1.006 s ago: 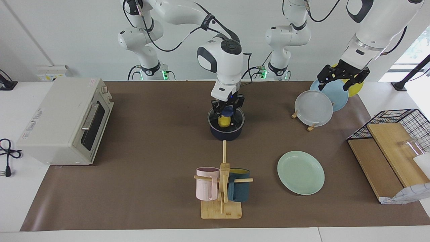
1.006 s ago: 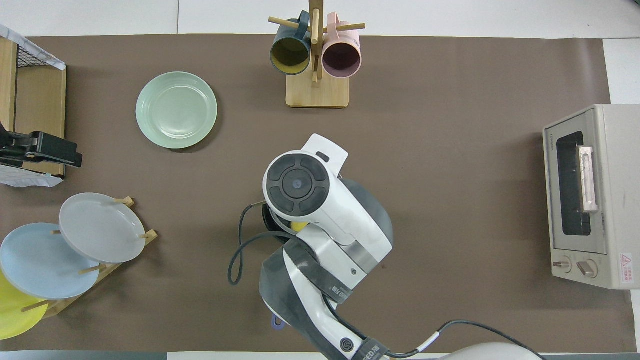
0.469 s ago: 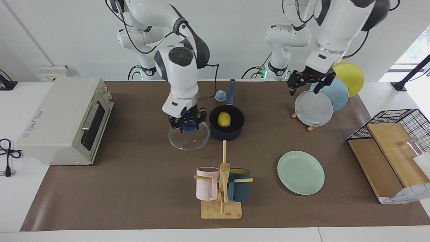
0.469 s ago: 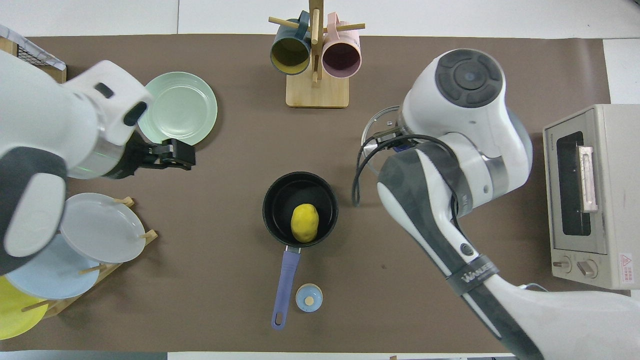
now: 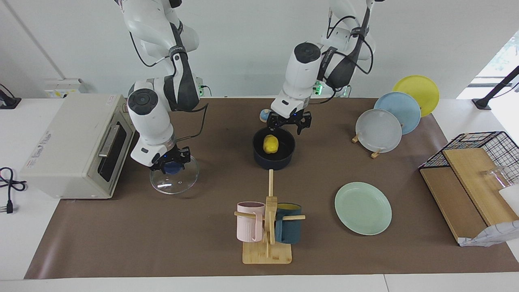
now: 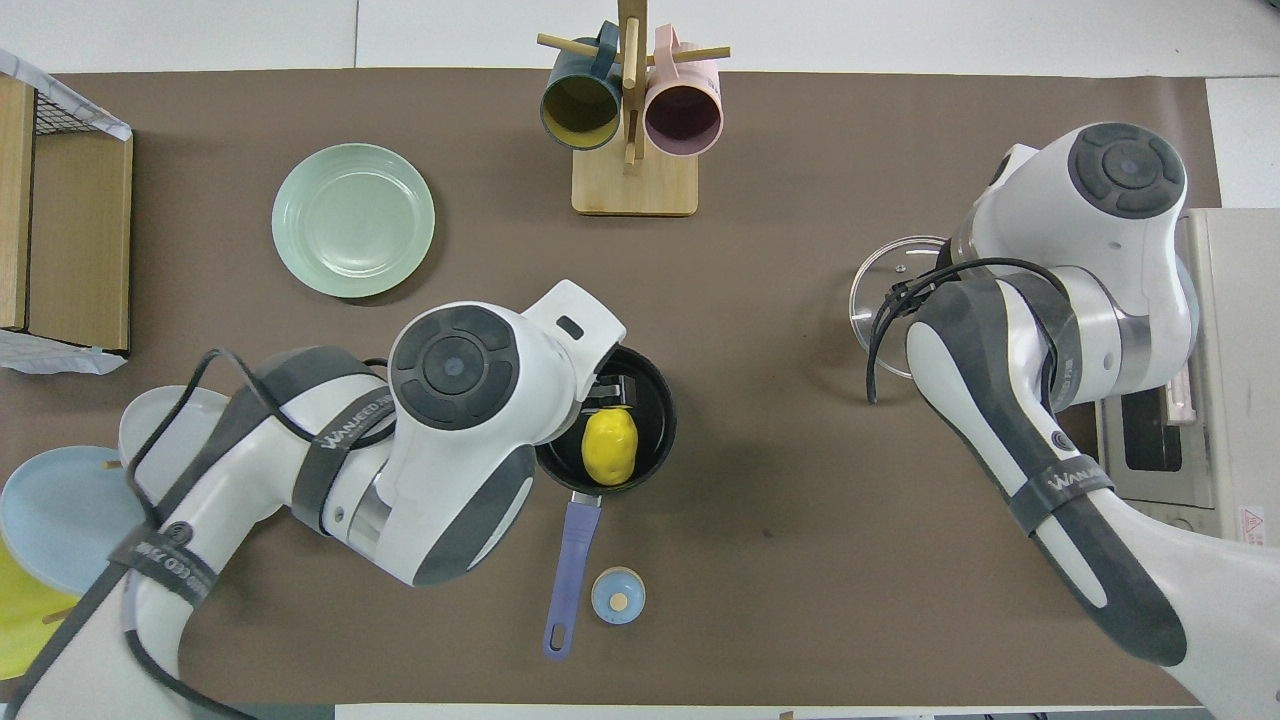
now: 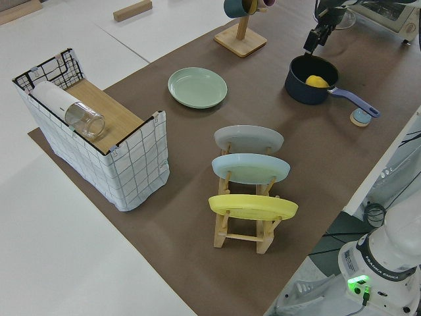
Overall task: Transfer potato from pot to plate
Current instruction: 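Grasp the potato with the left gripper while the right gripper lowers the lid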
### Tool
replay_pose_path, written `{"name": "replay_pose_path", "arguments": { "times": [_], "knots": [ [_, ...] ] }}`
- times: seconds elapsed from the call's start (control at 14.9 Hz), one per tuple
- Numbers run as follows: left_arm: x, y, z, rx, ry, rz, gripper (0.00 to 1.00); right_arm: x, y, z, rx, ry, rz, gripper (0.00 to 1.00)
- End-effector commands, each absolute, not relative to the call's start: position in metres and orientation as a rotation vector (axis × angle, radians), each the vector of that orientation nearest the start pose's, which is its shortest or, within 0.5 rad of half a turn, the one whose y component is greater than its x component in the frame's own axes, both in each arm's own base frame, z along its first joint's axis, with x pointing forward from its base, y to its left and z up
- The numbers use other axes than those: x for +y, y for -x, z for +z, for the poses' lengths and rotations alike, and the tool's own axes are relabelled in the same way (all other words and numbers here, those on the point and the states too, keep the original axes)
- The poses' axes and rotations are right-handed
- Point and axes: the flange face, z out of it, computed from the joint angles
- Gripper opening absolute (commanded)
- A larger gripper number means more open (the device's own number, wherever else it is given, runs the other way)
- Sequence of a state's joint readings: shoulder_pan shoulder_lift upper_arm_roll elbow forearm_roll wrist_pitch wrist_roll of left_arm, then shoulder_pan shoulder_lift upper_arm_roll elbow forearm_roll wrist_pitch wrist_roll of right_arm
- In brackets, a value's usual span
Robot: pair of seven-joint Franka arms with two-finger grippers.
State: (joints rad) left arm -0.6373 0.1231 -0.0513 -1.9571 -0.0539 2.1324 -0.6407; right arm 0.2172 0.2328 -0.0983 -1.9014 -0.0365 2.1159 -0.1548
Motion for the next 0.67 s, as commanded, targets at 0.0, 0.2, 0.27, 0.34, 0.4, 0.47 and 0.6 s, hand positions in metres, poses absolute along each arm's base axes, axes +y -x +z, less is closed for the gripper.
{"name": "replay_pose_path", "arguments": {
  "times": [0.0,0.2,0.27,0.34,0.4,0.47,0.6],
  "knots": [
    [-0.382,-0.454,0.396,-0.03,3.222,-0.008,1.0,0.062,-0.572,0.366,-0.495,3.134,0.003,0.37],
    [-0.395,-0.441,0.369,-0.099,3.229,-0.02,1.0,0.045,-0.56,0.344,-0.524,3.132,-0.029,0.37],
    [-0.394,-0.44,0.367,-0.097,3.226,-0.015,1.0,0.036,-0.557,0.336,-0.516,3.136,-0.053,0.37],
    [-0.393,-0.438,0.362,-0.087,3.219,-0.003,1.0,0.035,-0.554,0.331,-0.514,3.136,-0.058,0.37],
    [-0.392,-0.437,0.36,-0.079,3.213,0.008,1.0,0.032,-0.553,0.326,-0.51,3.138,-0.044,0.38],
    [-0.39,-0.435,0.357,-0.077,3.208,0.017,1.0,0.029,-0.553,0.324,-0.503,3.139,-0.038,0.38],
    [-0.389,-0.434,0.35,-0.076,3.205,0.02,1.0,0.029,-0.553,0.324,-0.493,3.14,-0.036,0.58]
  ]
}}
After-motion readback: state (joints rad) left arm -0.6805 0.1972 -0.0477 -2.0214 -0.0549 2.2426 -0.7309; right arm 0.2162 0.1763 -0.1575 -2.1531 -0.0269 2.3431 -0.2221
